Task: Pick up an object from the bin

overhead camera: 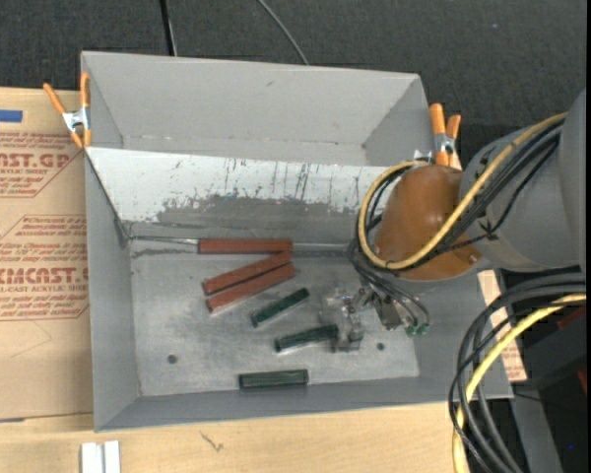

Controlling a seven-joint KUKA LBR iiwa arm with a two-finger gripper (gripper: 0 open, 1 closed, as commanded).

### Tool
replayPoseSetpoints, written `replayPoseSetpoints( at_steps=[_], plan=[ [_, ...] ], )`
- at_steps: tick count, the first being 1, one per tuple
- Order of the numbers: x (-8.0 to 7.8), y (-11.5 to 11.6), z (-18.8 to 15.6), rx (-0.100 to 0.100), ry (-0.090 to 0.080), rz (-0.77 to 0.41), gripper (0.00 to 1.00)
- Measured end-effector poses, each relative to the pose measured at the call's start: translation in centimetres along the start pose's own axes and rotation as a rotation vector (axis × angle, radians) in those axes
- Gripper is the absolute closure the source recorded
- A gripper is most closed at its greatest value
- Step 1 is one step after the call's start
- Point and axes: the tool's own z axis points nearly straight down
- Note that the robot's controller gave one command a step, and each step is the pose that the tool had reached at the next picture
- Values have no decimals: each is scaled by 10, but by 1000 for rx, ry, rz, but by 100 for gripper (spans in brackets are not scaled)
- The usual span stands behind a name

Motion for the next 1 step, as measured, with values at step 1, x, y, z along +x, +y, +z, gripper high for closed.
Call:
replayPoseSetpoints(
  at_steps=[1],
  plan=[
    [7, -4, -173, 2, -6, 53, 100]
  ],
)
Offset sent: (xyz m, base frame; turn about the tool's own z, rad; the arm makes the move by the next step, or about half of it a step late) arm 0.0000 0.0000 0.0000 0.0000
